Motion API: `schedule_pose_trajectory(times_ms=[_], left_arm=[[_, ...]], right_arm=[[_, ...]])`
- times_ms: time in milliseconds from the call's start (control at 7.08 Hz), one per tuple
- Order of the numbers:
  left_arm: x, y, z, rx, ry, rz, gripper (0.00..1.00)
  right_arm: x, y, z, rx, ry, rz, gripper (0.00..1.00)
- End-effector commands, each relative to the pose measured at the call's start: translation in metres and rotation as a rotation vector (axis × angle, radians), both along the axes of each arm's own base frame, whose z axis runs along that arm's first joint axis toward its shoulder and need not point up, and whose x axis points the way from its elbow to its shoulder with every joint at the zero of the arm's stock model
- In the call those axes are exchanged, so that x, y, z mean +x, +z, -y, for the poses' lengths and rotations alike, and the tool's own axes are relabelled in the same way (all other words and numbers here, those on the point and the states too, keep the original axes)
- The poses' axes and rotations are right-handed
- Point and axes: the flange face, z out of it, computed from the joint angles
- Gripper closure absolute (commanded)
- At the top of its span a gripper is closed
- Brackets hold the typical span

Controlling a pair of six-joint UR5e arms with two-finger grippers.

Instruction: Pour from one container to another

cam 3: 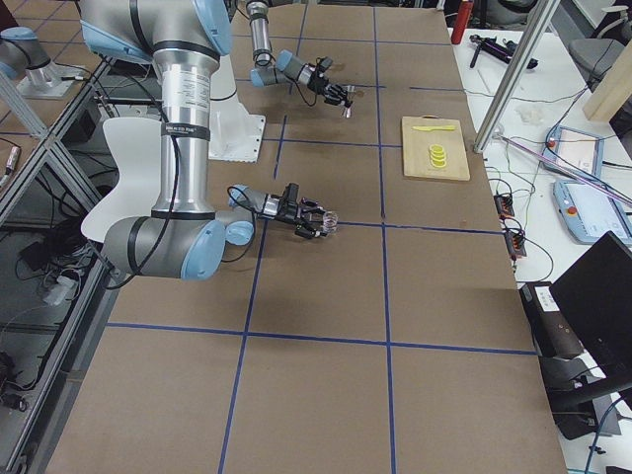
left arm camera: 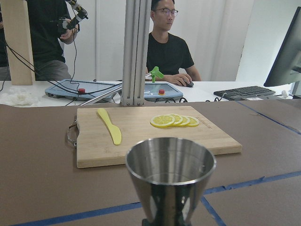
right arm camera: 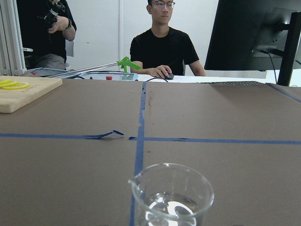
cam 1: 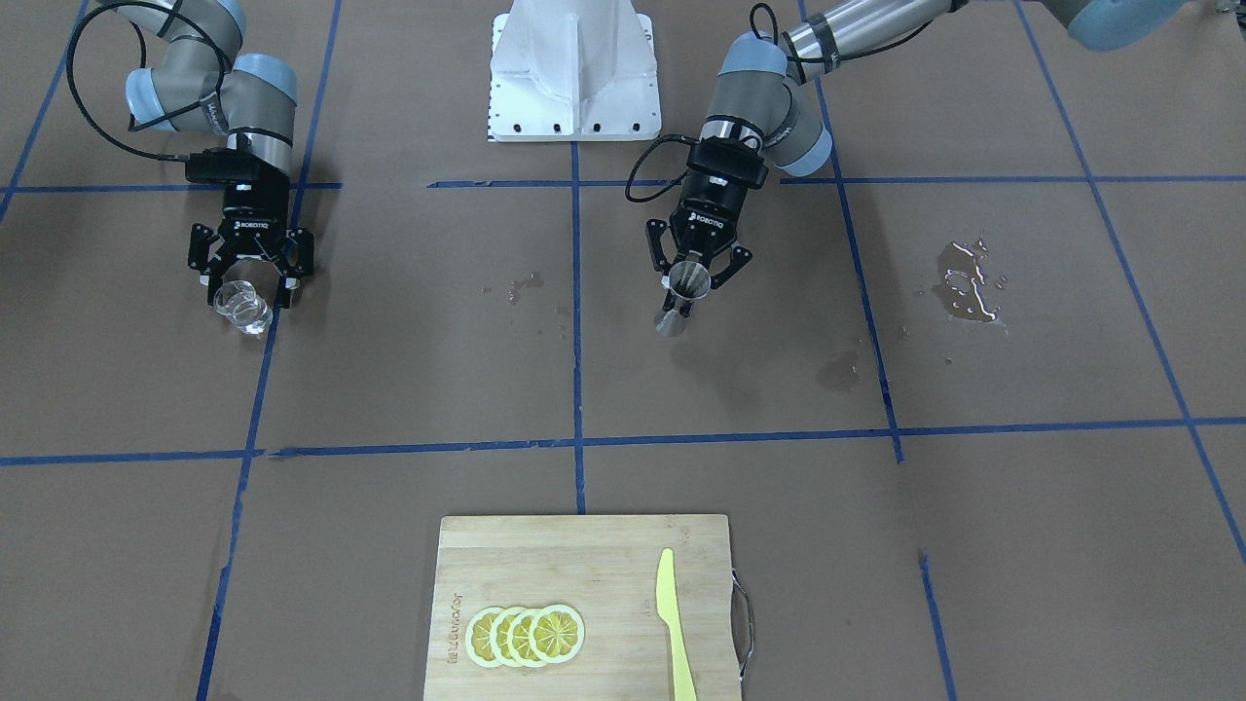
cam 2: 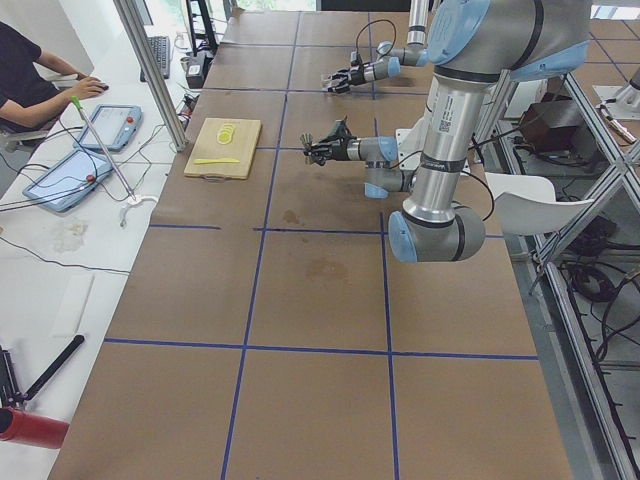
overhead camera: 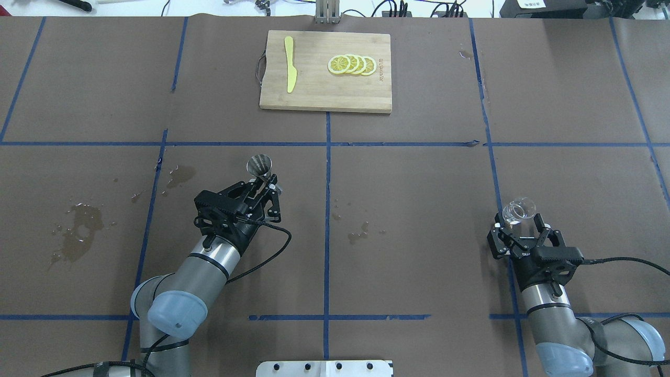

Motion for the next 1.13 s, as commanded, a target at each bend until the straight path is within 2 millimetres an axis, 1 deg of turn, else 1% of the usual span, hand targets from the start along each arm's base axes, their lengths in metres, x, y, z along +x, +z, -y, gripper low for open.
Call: schedule_pose_trajectory(times_ms=[0, 282, 424, 565, 706, 847, 988], left_arm=[[0.0000, 0.0000, 0.0000, 0.000, 0.000, 0.000, 1.00], [0.0000, 0.0000, 0.0000, 0.000, 0.000, 0.000, 1.00], [0.0000, 0.0000, 0.0000, 0.000, 0.000, 0.000, 1.00], [-0.0002, -0.0006, 0.0000, 0.000, 0.000, 0.000, 1.00], [-0.0001, 0.0000, 0.0001, 0.000, -0.002, 0.000, 1.00], [-0.0003, -0.0006, 0.0000, 0.000, -0.002, 0.000, 1.00], [-0.0002, -0.0006, 0.0000, 0.000, 0.000, 0.000, 1.00]], right_arm=[[0.0031, 0.0010, 0.0072, -0.015, 0.002, 0.000, 0.10], [0.0029, -0.0010, 0.0086, -0.015, 0.004, 0.011, 0.13], [-0.0006, -0.0051, 0.0103, -0.014, 0.007, 0.020, 0.15], [-0.0008, 0.0005, 0.0103, -0.015, 0.007, 0.011, 0.17], [0.0003, 0.0002, 0.0109, -0.014, 0.008, 0.026, 0.23], [0.0014, 0.0006, 0.0114, -0.015, 0.009, 0.030, 0.39], [0.0028, -0.0020, 0.0120, -0.010, 0.007, 0.044, 0.60]])
